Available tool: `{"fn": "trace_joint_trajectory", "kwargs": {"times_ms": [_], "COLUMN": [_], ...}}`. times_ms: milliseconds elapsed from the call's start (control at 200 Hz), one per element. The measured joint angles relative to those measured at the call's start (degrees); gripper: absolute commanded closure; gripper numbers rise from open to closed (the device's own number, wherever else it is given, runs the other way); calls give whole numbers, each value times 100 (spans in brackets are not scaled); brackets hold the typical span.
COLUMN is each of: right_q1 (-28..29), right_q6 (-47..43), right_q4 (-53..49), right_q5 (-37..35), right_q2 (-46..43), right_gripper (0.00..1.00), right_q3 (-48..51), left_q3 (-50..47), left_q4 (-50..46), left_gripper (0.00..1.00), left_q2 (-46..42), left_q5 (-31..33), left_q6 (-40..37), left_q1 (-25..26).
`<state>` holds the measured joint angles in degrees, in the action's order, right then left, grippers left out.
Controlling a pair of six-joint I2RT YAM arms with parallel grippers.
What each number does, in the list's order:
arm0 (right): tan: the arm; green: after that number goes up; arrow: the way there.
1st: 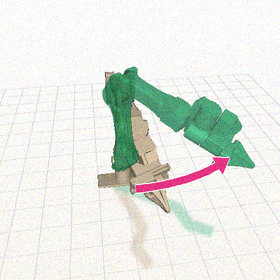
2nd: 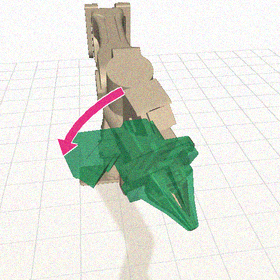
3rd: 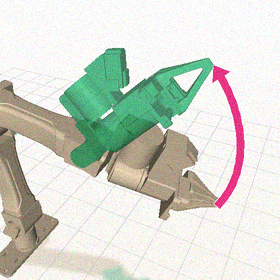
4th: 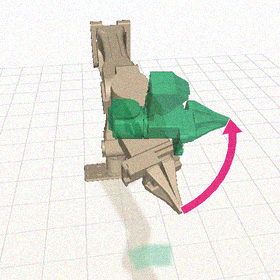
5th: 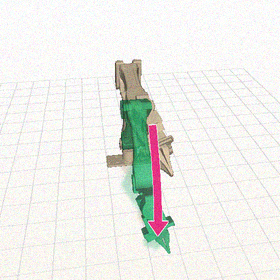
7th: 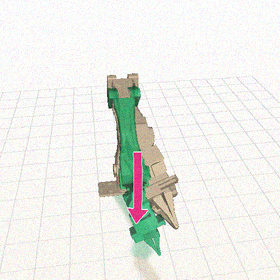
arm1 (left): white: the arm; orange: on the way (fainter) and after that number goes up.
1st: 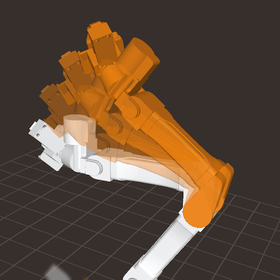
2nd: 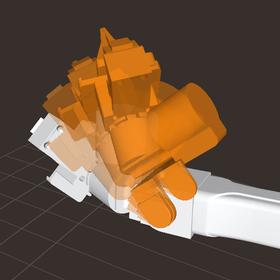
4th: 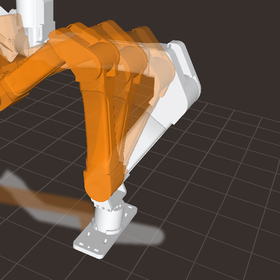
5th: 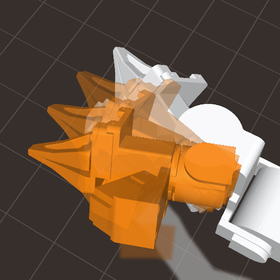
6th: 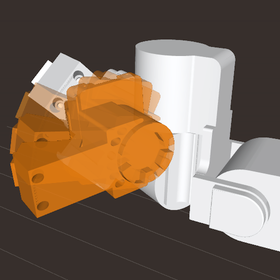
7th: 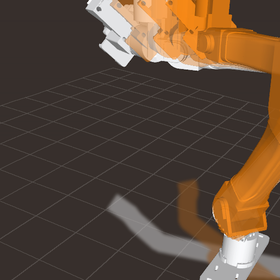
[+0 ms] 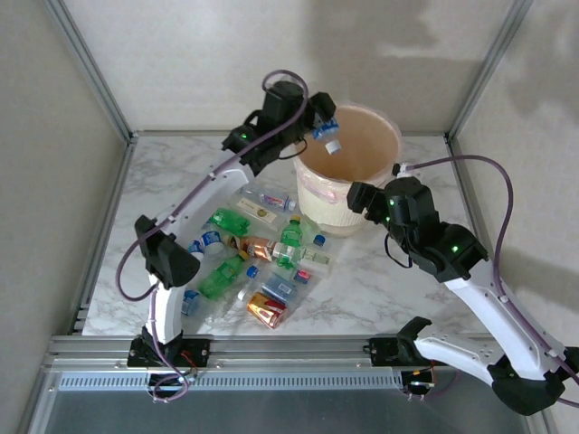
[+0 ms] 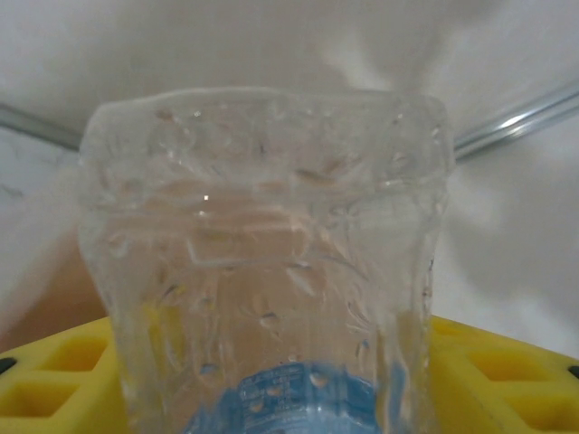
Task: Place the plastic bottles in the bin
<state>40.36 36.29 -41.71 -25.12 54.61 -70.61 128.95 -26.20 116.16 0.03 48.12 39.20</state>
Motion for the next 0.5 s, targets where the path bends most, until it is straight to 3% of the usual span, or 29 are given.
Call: {"fn": "trace_joint_trajectory", "kwargs": {"times_ms": [130, 325, 501], "right_q1": [0, 0, 0], "right_q6": [22, 11, -70], "right_q4": [2, 50, 201], "right_q5": [92, 271, 492], "right_q2": [-44, -44, -35], "right_gripper": [11, 11, 11], "right_q3": [57, 83, 90], "left_q3": [0, 17, 39], "left_q4": [-129, -168, -168], "left_gripper": [38, 17, 13], "left_q2": [223, 243, 238], "left_q5": [-35, -11, 129], "left_q6": [-17, -129, -323], "left_q1": [153, 238, 273]}}
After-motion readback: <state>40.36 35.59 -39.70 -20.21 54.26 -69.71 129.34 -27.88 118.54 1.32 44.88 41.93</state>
